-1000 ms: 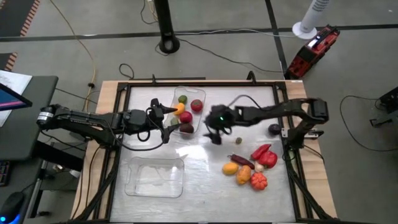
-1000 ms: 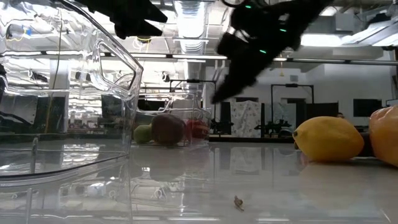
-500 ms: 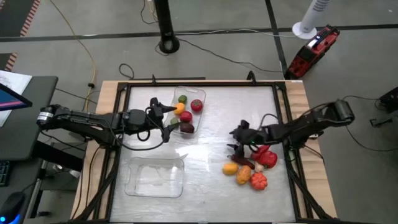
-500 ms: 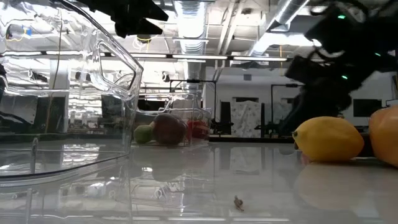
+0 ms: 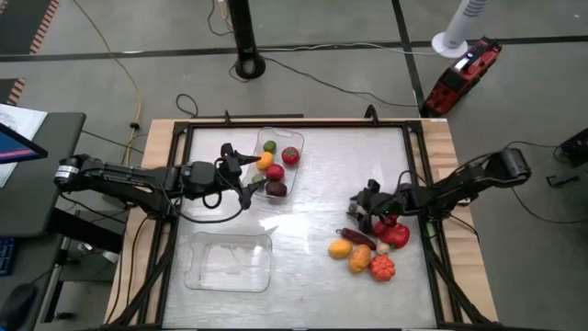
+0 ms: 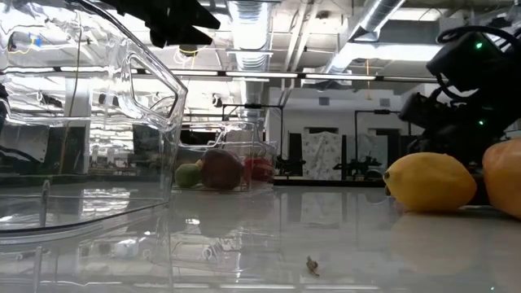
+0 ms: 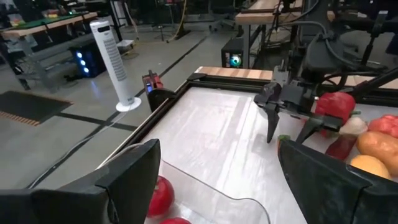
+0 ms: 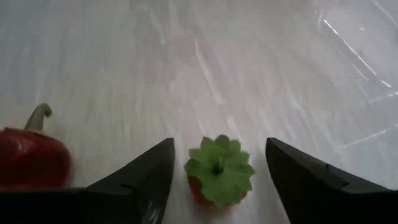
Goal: Sort produce into baskets
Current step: Put the strawberry into the top transparent bin
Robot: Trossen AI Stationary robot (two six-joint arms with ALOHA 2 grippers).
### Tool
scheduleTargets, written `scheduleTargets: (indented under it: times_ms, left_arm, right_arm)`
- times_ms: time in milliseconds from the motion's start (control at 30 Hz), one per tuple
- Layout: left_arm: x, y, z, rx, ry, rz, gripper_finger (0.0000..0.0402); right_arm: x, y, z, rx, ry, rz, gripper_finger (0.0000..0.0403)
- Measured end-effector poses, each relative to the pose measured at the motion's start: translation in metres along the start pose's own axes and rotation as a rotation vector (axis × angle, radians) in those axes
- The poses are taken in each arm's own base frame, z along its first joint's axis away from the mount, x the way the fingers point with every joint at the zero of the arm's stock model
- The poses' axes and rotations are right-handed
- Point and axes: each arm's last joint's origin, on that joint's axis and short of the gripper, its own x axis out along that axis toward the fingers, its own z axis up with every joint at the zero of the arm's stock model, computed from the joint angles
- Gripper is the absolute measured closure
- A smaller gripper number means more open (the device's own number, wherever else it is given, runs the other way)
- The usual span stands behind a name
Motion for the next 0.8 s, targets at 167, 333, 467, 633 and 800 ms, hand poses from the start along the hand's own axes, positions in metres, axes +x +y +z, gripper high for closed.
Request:
scheduleTargets:
  times_ms: [167, 333, 467, 633, 800]
  left_arm:
    - [0.000, 0.000, 0.000, -0.007, 0.000, 0.000, 0.0088]
    - [0.000, 0.000, 0.000, -0.004, 0.000, 0.000, 0.0088]
    - [0.000, 0.000, 0.000, -0.004, 0.001, 0.000, 0.0088]
    - [0.000, 0.000, 0.000, -0.001, 0.001, 0.000, 0.0088]
    - [0.000, 0.000, 0.000, -0.001, 0.001, -0.001, 0.0088]
  right_arm:
    - [0.002, 0.001, -0.003, -0.007, 0.023, 0.014, 0.0198]
    - [0.003, 0.003, 0.005, -0.045, 0.012, 0.024, 0.0273]
    - [0.004, 0.010, 0.025, -0.109, 0.016, 0.041, 0.0291]
    - [0.004, 0.013, 0.075, -0.177, -0.008, 0.013, 0.0265]
    - [-0.001, 0.000, 0.132, -0.176, -0.118, -0.006, 0.0257]
